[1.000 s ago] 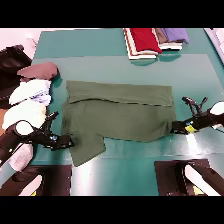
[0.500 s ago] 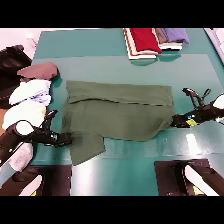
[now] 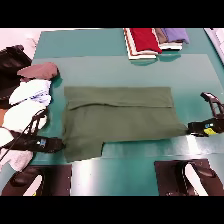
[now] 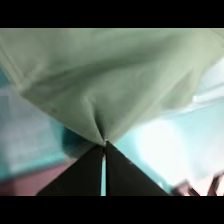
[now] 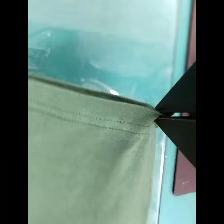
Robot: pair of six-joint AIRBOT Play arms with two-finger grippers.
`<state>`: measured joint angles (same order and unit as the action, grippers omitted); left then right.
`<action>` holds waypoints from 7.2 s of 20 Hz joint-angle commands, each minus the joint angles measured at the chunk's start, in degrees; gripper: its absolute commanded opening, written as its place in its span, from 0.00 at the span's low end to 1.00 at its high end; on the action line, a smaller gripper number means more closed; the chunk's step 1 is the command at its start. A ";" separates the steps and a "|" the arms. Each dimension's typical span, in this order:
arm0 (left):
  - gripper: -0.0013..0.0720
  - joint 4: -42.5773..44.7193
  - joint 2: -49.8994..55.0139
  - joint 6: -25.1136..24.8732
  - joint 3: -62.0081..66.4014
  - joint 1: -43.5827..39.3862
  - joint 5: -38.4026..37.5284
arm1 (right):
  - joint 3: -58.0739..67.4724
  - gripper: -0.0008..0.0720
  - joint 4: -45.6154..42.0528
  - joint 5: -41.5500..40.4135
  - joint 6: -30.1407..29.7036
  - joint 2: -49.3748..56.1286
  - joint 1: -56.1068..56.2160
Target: Fold the shirts.
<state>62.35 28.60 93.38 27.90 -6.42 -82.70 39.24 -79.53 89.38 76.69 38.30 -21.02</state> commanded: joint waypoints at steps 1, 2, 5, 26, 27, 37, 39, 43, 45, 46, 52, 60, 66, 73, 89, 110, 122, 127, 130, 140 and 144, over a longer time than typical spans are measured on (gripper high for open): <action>0.05 0.66 -6.51 3.80 3.32 -0.02 -8.11 | 0.52 0.04 -1.64 2.05 -0.02 -3.52 -2.16; 0.05 1.27 -6.05 3.58 5.22 -0.02 -6.60 | 1.79 0.04 -1.27 1.31 0.00 -2.91 -2.16; 0.05 3.58 0.37 -0.09 10.34 -0.02 2.47 | 8.22 0.03 -1.01 -1.07 0.02 4.07 -1.01; 0.76 6.69 51.56 -9.73 42.49 0.63 26.21 | 40.13 0.55 15.04 -12.02 -5.11 49.53 4.85; 0.76 6.67 51.56 -9.70 43.43 0.61 24.96 | 39.54 0.58 16.17 -10.84 -6.34 49.46 2.99; 0.06 -1.57 52.13 -7.91 44.59 -0.94 27.39 | 21.42 0.72 29.88 -11.56 -15.72 54.29 -10.99; 0.06 -1.57 52.92 -7.87 44.59 -3.45 27.41 | 21.31 0.66 32.06 -12.02 -16.48 56.35 -8.07; 0.06 -1.64 56.04 -6.75 44.59 -10.78 29.88 | 25.03 0.05 31.78 -13.29 -16.81 56.39 -2.64; 0.06 -1.90 58.23 -6.19 44.89 -14.91 33.00 | 28.26 0.04 31.82 -10.93 -16.61 54.62 -1.22; 0.06 -2.75 59.49 -6.21 45.35 -16.81 34.64 | 30.05 0.04 31.87 -9.81 -15.74 53.42 -0.50; 0.06 -4.46 72.15 -6.43 57.81 -25.75 35.76 | 43.93 0.04 32.00 -7.82 -6.29 44.70 7.67; 0.06 -5.49 79.91 -6.45 63.30 -28.24 32.72 | 59.49 0.04 31.98 -6.64 1.90 42.71 21.86; 0.06 -2.71 79.49 -6.45 64.78 -27.50 30.34 | 63.58 0.04 32.02 -6.86 4.33 42.73 28.44; 0.06 3.61 63.93 -6.47 65.90 -14.99 25.16 | 63.63 0.04 38.58 -10.08 4.31 46.01 37.42; 0.06 13.68 34.91 -6.86 65.83 2.97 21.62 | 51.15 0.43 29.57 -26.10 -2.60 52.52 46.66; 0.06 9.99 38.97 -6.91 65.13 -3.63 21.68 | 56.26 0.04 42.64 -28.00 -4.24 75.95 45.38; 0.06 12.28 38.97 -6.78 65.13 -15.37 23.17 | 35.43 0.04 19.85 -28.89 1.60 40.17 1.20; 0.06 12.07 38.97 -5.09 65.13 -15.37 23.39 | 24.83 0.04 19.39 -32.41 1.99 28.92 -23.61; 0.06 12.07 38.97 -5.11 65.13 -15.37 23.54 | 17.92 0.04 19.32 -32.85 2.05 23.89 -33.77; 0.06 12.11 38.97 -5.62 65.13 -15.37 23.34 | 3.58 0.04 6.49 -30.36 5.42 16.02 -28.22; 0.06 12.22 38.97 -6.91 65.13 -15.37 21.70 | 6.84 0.71 -2.01 -27.28 5.44 16.06 -22.58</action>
<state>74.46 67.55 87.20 93.01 -21.76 -59.92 44.80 -74.17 59.83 81.65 54.65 -47.22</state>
